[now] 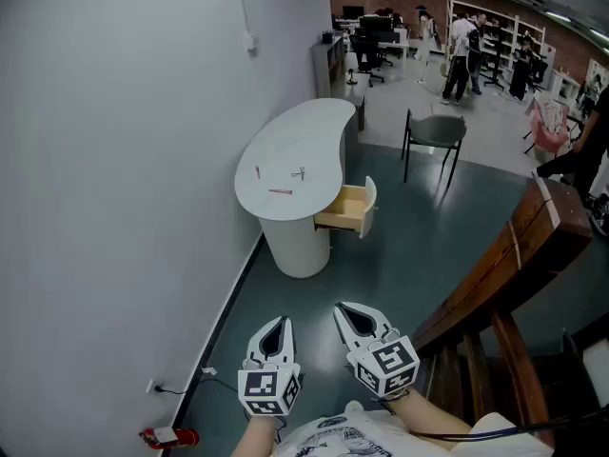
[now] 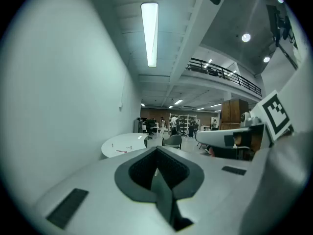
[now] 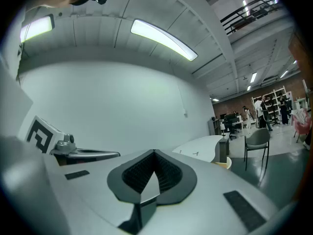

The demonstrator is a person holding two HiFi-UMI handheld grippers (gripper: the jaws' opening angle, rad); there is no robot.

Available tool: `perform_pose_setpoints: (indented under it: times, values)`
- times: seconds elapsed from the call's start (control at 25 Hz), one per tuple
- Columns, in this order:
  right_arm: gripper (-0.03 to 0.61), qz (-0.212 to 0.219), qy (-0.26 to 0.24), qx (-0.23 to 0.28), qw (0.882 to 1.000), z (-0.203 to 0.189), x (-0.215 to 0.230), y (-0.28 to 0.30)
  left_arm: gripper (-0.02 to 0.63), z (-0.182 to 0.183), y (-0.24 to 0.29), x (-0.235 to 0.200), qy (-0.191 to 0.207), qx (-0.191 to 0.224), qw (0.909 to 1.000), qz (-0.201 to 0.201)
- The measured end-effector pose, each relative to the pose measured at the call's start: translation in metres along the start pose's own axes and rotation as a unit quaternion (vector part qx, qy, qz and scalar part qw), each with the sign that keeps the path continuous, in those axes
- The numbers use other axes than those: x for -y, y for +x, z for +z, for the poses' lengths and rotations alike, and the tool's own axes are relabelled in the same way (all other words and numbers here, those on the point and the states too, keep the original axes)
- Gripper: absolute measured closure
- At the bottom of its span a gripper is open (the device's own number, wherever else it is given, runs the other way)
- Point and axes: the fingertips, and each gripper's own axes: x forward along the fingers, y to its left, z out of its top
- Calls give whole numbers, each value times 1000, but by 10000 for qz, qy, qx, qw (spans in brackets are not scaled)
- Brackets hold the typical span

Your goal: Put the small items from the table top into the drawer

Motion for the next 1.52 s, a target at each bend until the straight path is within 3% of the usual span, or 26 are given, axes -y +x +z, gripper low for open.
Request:
perform_pose_setpoints:
  times: [0.68,1.0,1.52]
  values:
    - [557,130,129,-34,9998,-4,19,-20,594,-4,5,27,-30,41,9999,129]
    - [558,112,253,-107,9996,-8,37,-26,594,-13,19,50,-19,-104,9999,-48]
    - [558,2,382,-291,9988,-15,89,30,594,-7,97,20,-23,-176,9997,-144]
